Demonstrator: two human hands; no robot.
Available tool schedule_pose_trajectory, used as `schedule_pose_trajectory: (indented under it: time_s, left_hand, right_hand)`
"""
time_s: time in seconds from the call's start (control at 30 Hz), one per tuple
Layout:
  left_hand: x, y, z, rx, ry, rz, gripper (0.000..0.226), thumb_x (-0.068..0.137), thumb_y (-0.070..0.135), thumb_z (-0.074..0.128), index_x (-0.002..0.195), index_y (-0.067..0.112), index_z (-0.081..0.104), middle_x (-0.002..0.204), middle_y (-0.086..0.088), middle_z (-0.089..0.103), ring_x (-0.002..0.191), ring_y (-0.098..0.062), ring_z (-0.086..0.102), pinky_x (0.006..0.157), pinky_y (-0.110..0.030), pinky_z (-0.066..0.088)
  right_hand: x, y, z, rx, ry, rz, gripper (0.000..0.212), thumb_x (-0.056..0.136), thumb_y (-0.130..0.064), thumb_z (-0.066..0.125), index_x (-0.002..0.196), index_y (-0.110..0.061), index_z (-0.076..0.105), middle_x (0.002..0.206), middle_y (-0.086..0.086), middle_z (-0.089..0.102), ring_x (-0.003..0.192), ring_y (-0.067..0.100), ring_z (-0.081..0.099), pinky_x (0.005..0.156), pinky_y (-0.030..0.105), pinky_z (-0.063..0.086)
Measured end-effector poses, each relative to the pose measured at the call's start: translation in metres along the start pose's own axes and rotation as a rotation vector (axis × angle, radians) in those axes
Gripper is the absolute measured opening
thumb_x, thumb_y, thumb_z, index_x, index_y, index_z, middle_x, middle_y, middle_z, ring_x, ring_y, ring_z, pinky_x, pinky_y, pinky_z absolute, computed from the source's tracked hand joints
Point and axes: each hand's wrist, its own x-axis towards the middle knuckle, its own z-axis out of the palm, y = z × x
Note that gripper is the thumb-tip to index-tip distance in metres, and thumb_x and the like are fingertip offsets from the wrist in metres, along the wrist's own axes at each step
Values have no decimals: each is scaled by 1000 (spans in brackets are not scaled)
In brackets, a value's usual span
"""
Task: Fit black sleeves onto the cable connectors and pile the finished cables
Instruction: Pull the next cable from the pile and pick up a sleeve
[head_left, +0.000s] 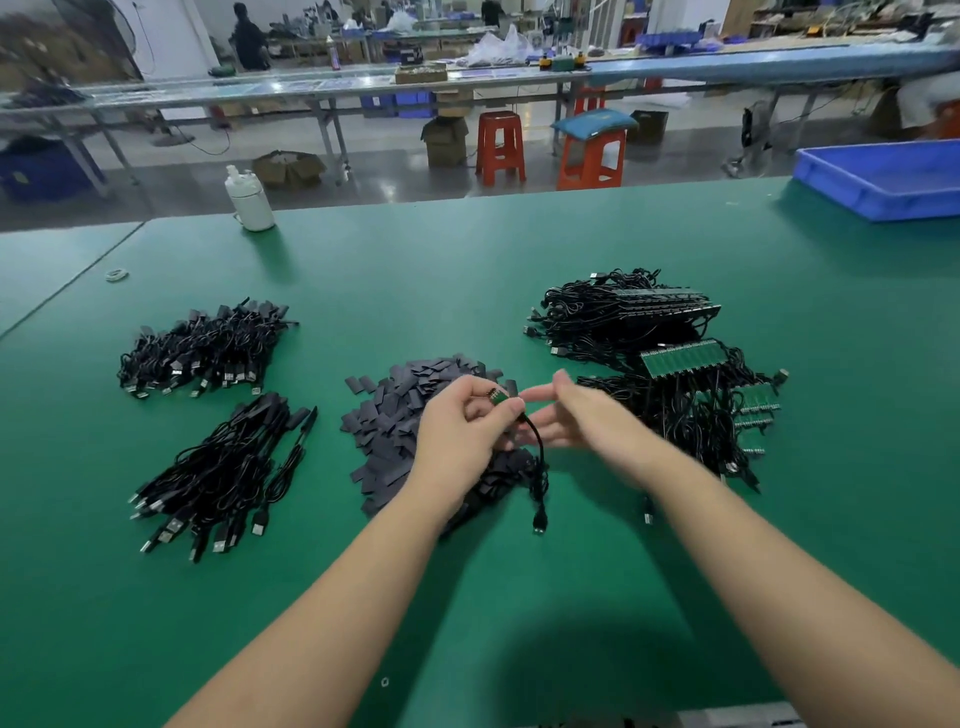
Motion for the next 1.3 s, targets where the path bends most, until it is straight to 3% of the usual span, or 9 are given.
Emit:
schedule_pose_trajectory:
  time_s: [0.1, 0.2, 0.3, 0.4, 0.57, 0.73, 0.97, 1.13, 1.3]
  left_hand:
    - [7, -11, -9, 145, 76, 0, 11, 86, 24, 75, 83, 14, 70, 66, 4, 64, 57, -6, 53, 57, -17, 42]
    - [7, -24, -22, 193, 2, -64, 14, 87, 27, 73, 79, 17, 75, 69, 12, 69, 62, 0, 56, 64, -20, 43]
    - [5, -38, -36, 381, -59, -97, 15, 89, 35, 69, 79, 26, 76, 73, 20, 71, 66, 10, 59, 66, -19, 41]
    - [5, -53, -54, 704, 29, -81, 15, 92, 39, 63, 89, 30, 74, 83, 17, 72, 82, -2, 64, 74, -25, 47]
    - [-2, -74, -78, 997, 50, -124, 35, 85, 52, 66, 111, 28, 63, 88, 10, 63, 86, -17, 62, 76, -33, 53]
    - [-4, -88, -82, 1022, -34, -105, 55, 80, 42, 76, 128, 24, 57, 95, 8, 55, 88, -15, 54, 81, -31, 48]
    - [0, -90, -84, 947, 16, -22, 29, 83, 26, 77, 110, 21, 69, 85, 8, 58, 80, -12, 54, 73, -26, 41]
    - [-4, -85, -97, 843, 77, 40, 20, 87, 27, 72, 106, 23, 69, 84, 10, 58, 79, -9, 56, 74, -35, 54]
    - [-10, -91, -112, 1001, -272, -58, 52, 82, 43, 75, 128, 33, 54, 106, 10, 50, 96, -8, 53, 87, -26, 44]
  right_hand:
    - [-7, 13, 29, 102, 51, -66, 28, 105, -34, 47, 112, -15, 66, 64, -10, 61, 56, 7, 57, 55, 17, 43]
    - [-2, 27, 37, -72, 108, -112, 14, 99, -26, 60, 94, -23, 73, 59, -20, 58, 54, -5, 46, 56, 12, 35]
    - [0, 38, 44, -67, 69, -32, 16, 97, -27, 64, 88, -23, 76, 66, -15, 63, 62, 0, 48, 63, 19, 36]
    - [2, 49, 49, -183, 55, 79, 22, 97, -34, 62, 83, -25, 77, 75, -4, 61, 71, 12, 47, 66, 29, 34]
    - [6, 65, 55, -80, -62, 194, 24, 101, -26, 54, 86, -15, 69, 78, -2, 64, 50, 9, 49, 49, 23, 44]
    - [4, 76, 64, -56, -89, 176, 23, 99, -31, 55, 89, -19, 72, 70, -2, 62, 42, 10, 44, 42, 24, 41]
    - [8, 82, 70, -23, -91, 191, 17, 96, -34, 59, 95, -29, 75, 79, 2, 75, 38, 9, 37, 38, 21, 35]
    - [6, 86, 70, -14, -61, 172, 20, 96, -38, 57, 90, -35, 76, 71, -1, 70, 37, 9, 38, 38, 20, 34]
    - [4, 84, 73, -83, -52, 190, 22, 96, -37, 55, 89, -30, 75, 67, -4, 67, 39, 7, 39, 38, 20, 34]
